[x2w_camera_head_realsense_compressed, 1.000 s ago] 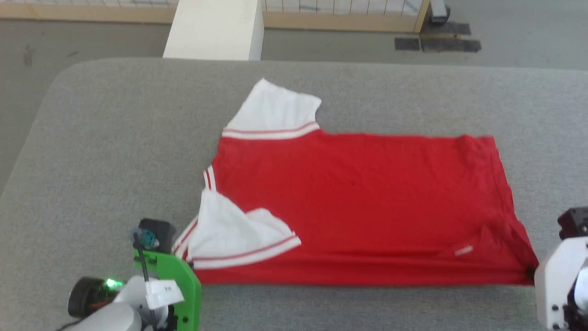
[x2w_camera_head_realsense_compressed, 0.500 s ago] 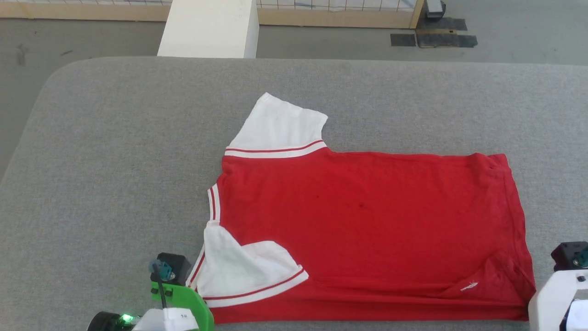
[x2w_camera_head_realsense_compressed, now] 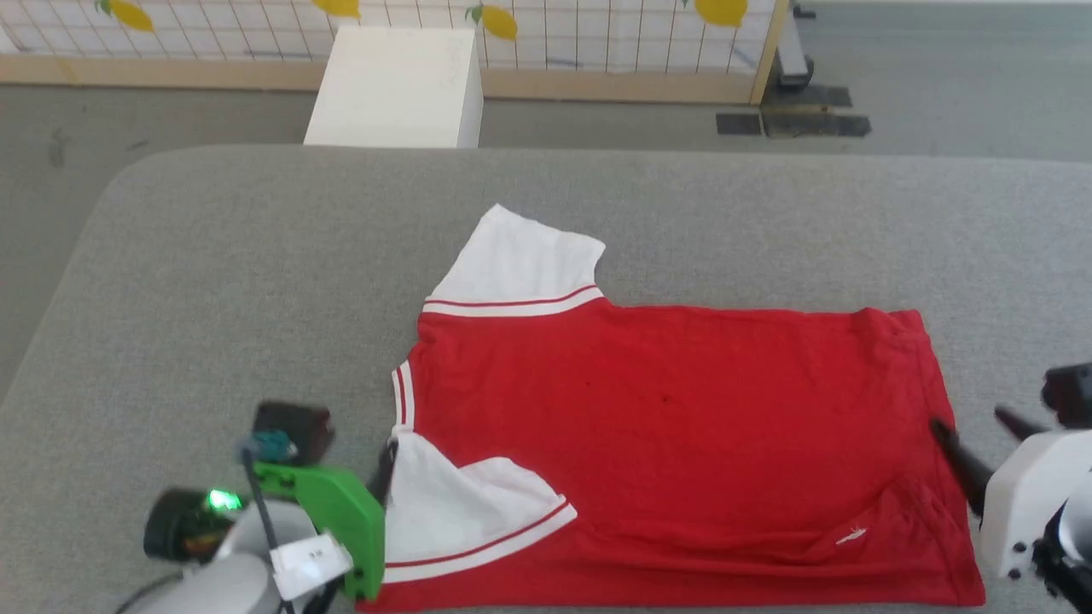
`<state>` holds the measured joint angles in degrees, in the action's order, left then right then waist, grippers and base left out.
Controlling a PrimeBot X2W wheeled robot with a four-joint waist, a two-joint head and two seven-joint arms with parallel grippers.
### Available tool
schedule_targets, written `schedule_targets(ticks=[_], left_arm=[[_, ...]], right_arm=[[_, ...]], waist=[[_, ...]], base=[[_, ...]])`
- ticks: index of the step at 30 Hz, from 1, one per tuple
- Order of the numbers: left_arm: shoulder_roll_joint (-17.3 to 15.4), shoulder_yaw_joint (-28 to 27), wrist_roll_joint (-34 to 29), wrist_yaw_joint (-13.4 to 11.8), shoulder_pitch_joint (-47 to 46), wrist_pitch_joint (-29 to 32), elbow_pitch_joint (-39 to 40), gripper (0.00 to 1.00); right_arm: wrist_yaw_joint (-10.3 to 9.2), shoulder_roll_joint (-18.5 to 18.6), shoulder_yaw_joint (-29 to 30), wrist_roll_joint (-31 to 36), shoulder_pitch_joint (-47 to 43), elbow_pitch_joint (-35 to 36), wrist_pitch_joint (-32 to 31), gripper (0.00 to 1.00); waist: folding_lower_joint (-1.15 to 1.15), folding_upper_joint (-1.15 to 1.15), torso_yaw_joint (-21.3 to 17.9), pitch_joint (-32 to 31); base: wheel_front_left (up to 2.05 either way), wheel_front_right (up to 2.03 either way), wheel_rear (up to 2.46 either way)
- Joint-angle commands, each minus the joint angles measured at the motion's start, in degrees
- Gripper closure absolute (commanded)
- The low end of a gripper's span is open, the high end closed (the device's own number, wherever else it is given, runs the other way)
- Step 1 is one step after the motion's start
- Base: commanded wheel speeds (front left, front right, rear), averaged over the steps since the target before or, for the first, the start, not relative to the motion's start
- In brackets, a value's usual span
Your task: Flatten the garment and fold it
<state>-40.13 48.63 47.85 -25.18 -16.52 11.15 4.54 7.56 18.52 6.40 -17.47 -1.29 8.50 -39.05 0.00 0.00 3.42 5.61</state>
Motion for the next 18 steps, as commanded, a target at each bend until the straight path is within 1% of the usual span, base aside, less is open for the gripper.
schedule_targets(ticks=[1,3,7,11,15,18], left_arm=[[0.04,-1.10,-1.19,0.50,-1.62,-2.47,0.47,0.00],[0.34,-2.25,-2.15,0.91,-2.38,-5.79,0.96,0.00],[0.62,-3.52,-4.53,1.43,-3.08,-11.84,1.24,0.00],[0.94,-4.34,-6.19,1.10,-2.74,-16.49,0.88,0.00],[1.16,-4.72,-7.32,0.70,-2.21,-19.59,0.38,0.00],[1.38,-4.50,-7.35,0.85,-1.95,-20.07,-0.51,0.00]], right_arm=[[-0.08,0.95,-0.60,-0.87,1.36,0.86,3.55,0.00],[-0.08,2.29,-1.77,-1.51,1.67,1.46,8.61,0.00],[-0.08,2.95,-3.28,-2.68,1.72,1.75,17.58,0.00],[-0.08,2.46,-4.22,-2.69,1.30,2.22,25.16,0.00],[-0.08,1.40,-5.08,-1.79,0.61,2.63,30.15,0.00],[-0.08,0.08,-5.30,-1.18,0.34,2.35,31.66,0.00]], waist=[[0.00,0.00,-0.39,-1.43],[0.00,0.00,-0.65,-1.93],[0.00,0.00,-1.35,-2.51],[0.00,0.00,-2.16,-2.65],[0.00,0.00,-3.09,-2.17],[0.00,0.00,-3.83,-1.56]], base=[[0.00,0.00,0.00],[0.00,0.00,0.00],[0.00,0.00,0.00],[0.00,0.00,0.00],[0.00,0.00,0.00],[0.00,0.00,0.00]])
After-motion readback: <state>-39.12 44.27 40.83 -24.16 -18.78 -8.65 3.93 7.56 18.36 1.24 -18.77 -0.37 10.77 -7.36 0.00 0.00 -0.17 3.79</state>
